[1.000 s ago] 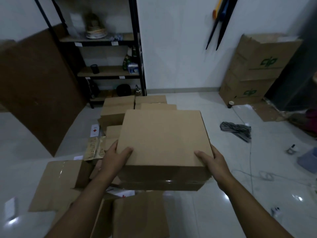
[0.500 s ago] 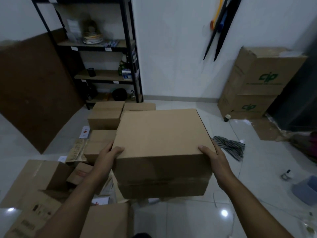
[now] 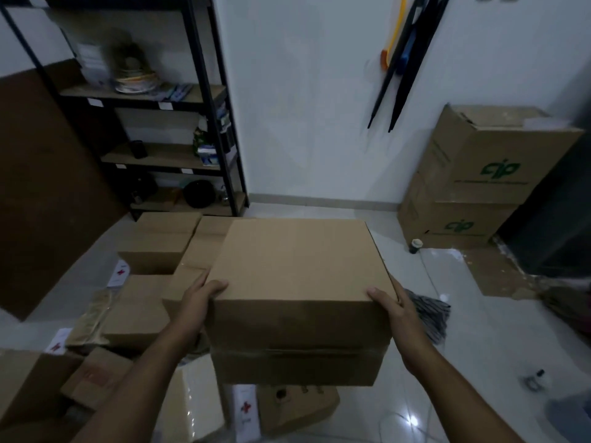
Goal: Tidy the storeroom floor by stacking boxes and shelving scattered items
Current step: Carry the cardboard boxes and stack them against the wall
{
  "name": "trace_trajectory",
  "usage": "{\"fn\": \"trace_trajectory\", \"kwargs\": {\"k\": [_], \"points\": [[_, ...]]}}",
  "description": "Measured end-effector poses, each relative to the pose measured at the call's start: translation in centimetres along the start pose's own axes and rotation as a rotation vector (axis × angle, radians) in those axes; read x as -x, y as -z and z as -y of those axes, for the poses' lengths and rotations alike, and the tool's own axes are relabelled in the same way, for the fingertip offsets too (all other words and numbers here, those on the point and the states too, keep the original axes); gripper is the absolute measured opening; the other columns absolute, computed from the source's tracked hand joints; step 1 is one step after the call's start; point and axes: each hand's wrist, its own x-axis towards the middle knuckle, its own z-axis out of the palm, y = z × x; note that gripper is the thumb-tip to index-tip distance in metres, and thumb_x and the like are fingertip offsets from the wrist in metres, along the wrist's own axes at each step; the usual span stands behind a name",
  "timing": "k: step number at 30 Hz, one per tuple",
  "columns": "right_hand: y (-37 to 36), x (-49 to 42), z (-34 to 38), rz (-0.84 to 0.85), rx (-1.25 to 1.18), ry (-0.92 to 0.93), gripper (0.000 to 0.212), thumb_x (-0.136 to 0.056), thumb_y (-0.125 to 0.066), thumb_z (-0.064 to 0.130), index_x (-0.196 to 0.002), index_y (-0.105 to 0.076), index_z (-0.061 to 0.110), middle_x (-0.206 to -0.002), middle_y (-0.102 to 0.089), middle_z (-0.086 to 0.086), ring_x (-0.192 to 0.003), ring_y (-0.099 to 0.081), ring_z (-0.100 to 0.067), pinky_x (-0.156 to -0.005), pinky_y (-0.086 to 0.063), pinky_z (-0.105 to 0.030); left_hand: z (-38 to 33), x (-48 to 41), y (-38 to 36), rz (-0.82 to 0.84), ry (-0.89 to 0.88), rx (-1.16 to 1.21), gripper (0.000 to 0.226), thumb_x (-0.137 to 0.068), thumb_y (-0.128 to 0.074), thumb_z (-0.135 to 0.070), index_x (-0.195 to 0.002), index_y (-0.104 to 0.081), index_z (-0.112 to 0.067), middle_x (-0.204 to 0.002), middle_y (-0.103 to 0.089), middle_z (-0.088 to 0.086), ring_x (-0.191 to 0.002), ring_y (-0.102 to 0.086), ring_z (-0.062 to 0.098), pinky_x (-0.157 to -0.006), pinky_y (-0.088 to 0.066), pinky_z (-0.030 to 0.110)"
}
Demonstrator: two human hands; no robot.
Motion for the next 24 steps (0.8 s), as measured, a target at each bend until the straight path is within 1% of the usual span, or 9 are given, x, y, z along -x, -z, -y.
{"fn": "trace_trajectory", "kwargs": {"k": [2, 4, 5, 8, 11, 13, 16, 20, 24], "points": [[1.4, -3.2, 1.3, -0.013, -0.002, -0.008, 0.046, -0.093, -0.068, 0.037, -0.138, -0.056, 0.036, -0.121, -0.065, 0.014, -0.106, -0.062, -0.007, -0.076, -0.048, -0.026, -1.2, -2.7, -2.7, -0.001, 0.026, -0.008, 0.028, -0.086, -0.067, -0.025, -0.114, -0.071, -0.025, -0.104, -0.076, 0.002, -0.103, -0.068, 0.029, -0.08, -0.051, 0.036], [2.8, -6.5, 2.1, -0.03, 0.001, -0.014, 0.049, -0.094, -0.067, 0.036, -0.142, -0.054, 0.034, -0.121, -0.064, 0.015, -0.106, -0.06, -0.005, -0.075, -0.046, -0.026, -1.7, -5.4, -4.9, 0.025, 0.052, -0.014, 0.038, -0.069, -0.074, -0.035, -0.107, -0.074, -0.03, -0.107, -0.077, 0.003, -0.103, -0.069, 0.029, -0.083, -0.052, 0.039], [3.4, -8.2, 2.4, -0.03, -0.001, -0.015, 0.05, -0.095, -0.066, 0.036, -0.143, -0.053, 0.034, -0.123, -0.063, 0.015, -0.107, -0.059, -0.005, -0.076, -0.046, -0.026, -2.0, -6.4, -6.1, 0.031, 0.066, -0.016, 0.037, -0.07, -0.073, -0.034, -0.107, -0.073, -0.03, -0.107, -0.077, 0.002, -0.102, -0.069, 0.028, -0.084, -0.052, 0.041], [5.2, -13.4, 2.8, -0.026, 0.01, -0.006, 0.047, -0.096, -0.064, 0.035, -0.142, -0.053, 0.033, -0.122, -0.062, 0.017, -0.106, -0.057, -0.003, -0.076, -0.045, -0.024, -2.3, -9.2, -9.8, 0.024, 0.051, -0.043, 0.024, -0.09, -0.064, -0.022, -0.113, -0.069, -0.026, -0.108, -0.076, 0.003, -0.099, -0.069, 0.027, -0.083, -0.052, 0.041], [7.3, -19.6, 2.9, 0.013, 0.051, -0.004, 0.044, -0.097, -0.064, 0.039, -0.139, -0.053, 0.035, -0.118, -0.059, 0.021, -0.104, -0.055, 0.0, -0.076, -0.044, -0.025, -2.3, -11.9, -13.7, -0.005, 0.041, -0.074, 0.037, -0.084, -0.066, -0.035, -0.119, -0.068, -0.026, -0.11, -0.075, 0.002, -0.103, -0.068, 0.028, -0.081, -0.052, 0.042], [9.0, -24.2, 2.8, 0.045, 0.067, 0.005, 0.047, -0.094, -0.065, 0.047, -0.138, -0.056, 0.035, -0.123, -0.063, 0.015, -0.107, -0.059, -0.007, -0.079, -0.047, -0.03, -2.4, -13.9, -16.8, -0.025, 0.04, -0.082, 0.047, -0.081, -0.066, -0.041, -0.125, -0.065, -0.026, -0.112, -0.074, 0.0, -0.104, -0.068, 0.027, -0.081, -0.052, 0.041], [11.5, -32.0, 3.8, 0.097, 0.061, -0.015, 0.039, -0.095, -0.064, 0.043, -0.133, -0.058, 0.034, -0.12, -0.064, 0.01, -0.104, -0.061, -0.01, -0.075, -0.046, -0.03, -2.7, -17.3, -22.1, -0.081, 0.049, -0.06, 0.037, -0.089, -0.067, -0.033, -0.124, -0.065, -0.023, -0.11, -0.075, 0.001, -0.1, -0.07, 0.026, -0.079, -0.054, 0.04], [15.3, -41.9, 6.4, 0.186, 0.099, -0.035, 0.034, -0.098, -0.063, 0.036, -0.131, -0.057, 0.038, -0.116, -0.062, 0.015, -0.101, -0.059, -0.007, -0.074, -0.046, -0.029, -3.4, -21.8, -29.2, -0.194, 0.13, 0.032, 0.057, -0.071, -0.072, -0.047, -0.119, -0.069, -0.015, -0.104, -0.076, 0.007, -0.095, -0.071, 0.032, -0.072, -0.053, 0.037], [19.1, -50.4, 9.7, 0.26, 0.179, -0.014, 0.046, -0.089, -0.067, 0.051, -0.133, -0.061, 0.038, -0.121, -0.068, 0.008, -0.108, -0.065, -0.018, -0.084, -0.052, -0.04, -4.6, -25.6, -35.6, -0.238, 0.142, 0.134, 0.071, -0.059, -0.083, -0.053, -0.12, -0.07, -0.019, -0.112, -0.075, 0.01, -0.105, -0.069, 0.038, -0.084, -0.053, 0.046]]}}
